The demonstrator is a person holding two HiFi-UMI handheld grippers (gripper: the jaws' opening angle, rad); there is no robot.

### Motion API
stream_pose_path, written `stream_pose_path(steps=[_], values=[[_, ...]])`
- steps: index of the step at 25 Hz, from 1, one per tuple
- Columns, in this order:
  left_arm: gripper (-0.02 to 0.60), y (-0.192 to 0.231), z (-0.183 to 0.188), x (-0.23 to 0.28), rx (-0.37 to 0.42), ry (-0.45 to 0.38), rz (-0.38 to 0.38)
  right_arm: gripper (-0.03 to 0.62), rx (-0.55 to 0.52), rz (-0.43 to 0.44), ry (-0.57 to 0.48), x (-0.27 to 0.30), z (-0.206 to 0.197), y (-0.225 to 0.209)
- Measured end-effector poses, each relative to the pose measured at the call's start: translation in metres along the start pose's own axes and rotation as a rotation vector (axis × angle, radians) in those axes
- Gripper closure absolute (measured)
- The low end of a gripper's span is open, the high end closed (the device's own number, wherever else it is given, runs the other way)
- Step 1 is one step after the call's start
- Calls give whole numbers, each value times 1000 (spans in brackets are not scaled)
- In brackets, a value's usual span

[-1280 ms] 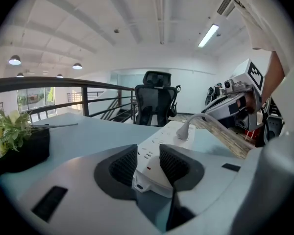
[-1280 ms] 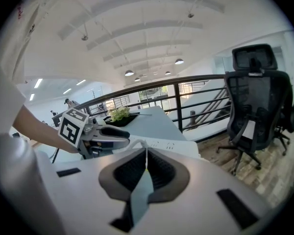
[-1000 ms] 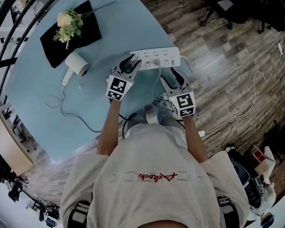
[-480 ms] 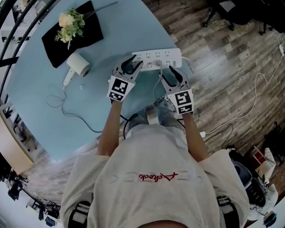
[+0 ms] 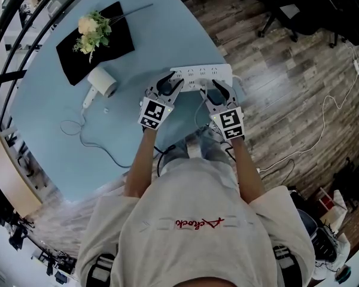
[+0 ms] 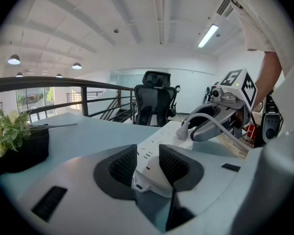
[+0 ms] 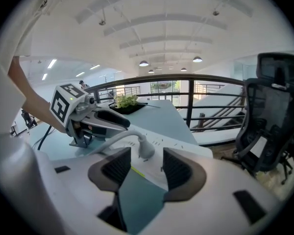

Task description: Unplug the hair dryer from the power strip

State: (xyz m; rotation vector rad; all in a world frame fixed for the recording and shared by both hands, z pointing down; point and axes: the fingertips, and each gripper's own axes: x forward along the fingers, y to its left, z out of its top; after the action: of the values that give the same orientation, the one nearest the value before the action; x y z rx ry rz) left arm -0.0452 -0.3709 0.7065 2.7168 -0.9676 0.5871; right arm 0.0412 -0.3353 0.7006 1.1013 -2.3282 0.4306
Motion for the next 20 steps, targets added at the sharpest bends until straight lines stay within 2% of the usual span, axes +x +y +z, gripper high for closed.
stream_pose_path(steps=[8, 20], values=[[445, 0, -1, 0, -1, 1, 0, 404, -19, 21, 13, 12, 3, 0], [446, -1, 0, 1, 2, 4, 1, 451, -11, 7, 47, 16, 3, 1]])
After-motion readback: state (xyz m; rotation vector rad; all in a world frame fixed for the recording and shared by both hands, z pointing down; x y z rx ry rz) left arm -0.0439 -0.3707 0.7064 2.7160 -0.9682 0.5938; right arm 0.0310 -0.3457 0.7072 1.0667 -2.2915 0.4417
